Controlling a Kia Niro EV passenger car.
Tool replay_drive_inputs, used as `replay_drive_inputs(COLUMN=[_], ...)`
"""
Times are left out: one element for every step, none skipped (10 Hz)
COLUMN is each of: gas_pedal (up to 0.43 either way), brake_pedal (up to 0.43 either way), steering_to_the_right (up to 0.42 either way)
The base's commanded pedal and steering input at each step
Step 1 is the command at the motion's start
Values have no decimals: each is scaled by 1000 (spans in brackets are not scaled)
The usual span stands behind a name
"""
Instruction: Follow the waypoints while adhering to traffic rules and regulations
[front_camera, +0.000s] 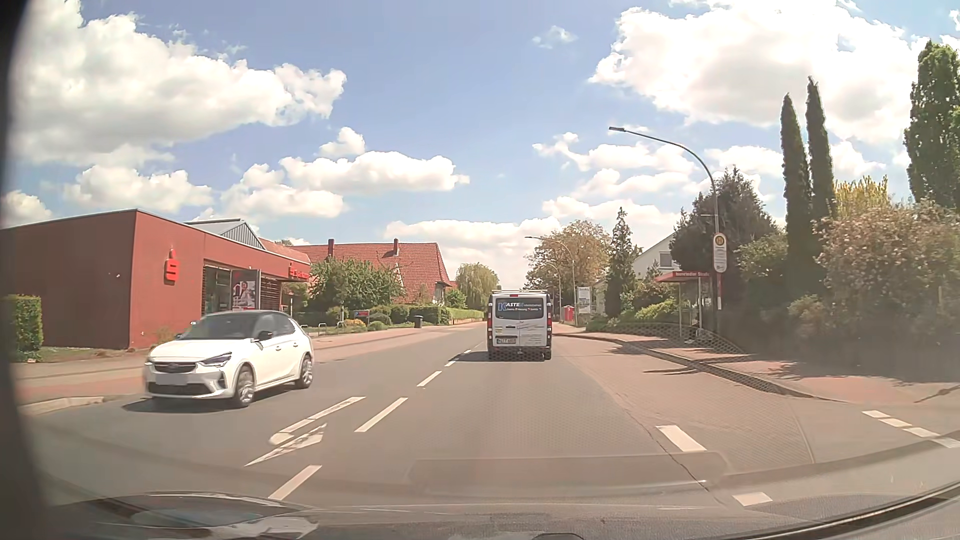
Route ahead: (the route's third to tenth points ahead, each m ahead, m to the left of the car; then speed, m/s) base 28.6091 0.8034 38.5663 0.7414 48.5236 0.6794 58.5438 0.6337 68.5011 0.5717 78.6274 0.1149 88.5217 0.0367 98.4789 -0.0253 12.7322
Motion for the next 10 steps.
replay_drive_inputs(gas_pedal=[299,287,260,248,248,248,248,260,280,287], brake_pedal=[0,0,0,0,0,0,0,0,0,0], steering_to_the_right=[7,6,5,4,3,1,0,0,0,0])
